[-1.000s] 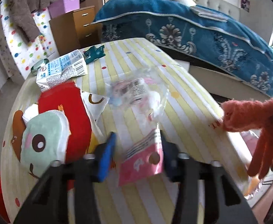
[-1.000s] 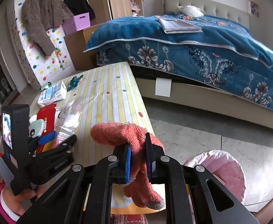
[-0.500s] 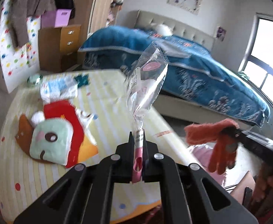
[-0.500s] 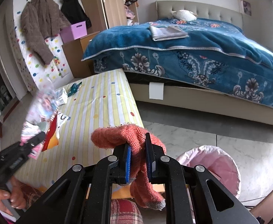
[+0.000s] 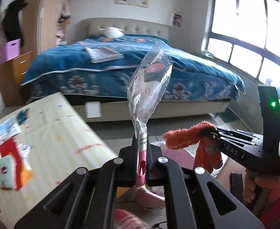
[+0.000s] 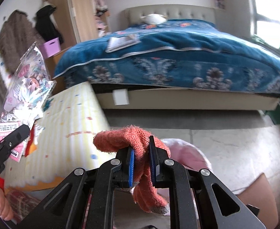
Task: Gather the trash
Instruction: 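Carry glove and packet over the wastebasket and open both tools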
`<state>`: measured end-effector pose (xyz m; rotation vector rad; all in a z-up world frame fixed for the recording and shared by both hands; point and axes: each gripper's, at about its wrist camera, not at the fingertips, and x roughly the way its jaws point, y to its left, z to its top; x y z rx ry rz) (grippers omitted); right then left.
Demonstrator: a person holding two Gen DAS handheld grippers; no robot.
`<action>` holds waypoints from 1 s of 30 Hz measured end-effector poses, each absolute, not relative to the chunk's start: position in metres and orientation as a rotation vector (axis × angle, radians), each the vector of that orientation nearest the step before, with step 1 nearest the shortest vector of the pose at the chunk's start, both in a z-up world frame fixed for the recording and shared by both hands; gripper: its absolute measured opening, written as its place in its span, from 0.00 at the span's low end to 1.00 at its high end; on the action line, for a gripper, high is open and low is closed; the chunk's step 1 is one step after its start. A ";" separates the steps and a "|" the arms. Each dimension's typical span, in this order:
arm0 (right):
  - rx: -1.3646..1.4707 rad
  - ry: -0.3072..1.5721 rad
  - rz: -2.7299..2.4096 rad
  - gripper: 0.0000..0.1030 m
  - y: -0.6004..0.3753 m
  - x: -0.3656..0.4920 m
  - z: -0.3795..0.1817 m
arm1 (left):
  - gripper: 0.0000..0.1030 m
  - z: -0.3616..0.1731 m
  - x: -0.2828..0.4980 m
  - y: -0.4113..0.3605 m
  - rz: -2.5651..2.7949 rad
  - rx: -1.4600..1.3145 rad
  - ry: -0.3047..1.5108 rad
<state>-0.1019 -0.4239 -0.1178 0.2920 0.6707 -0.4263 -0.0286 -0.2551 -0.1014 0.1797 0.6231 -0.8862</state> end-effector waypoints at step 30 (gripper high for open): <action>0.414 0.876 -0.541 0.39 -0.518 -0.111 -0.205 | 0.61 -0.194 -0.015 -0.379 -1.023 0.329 0.818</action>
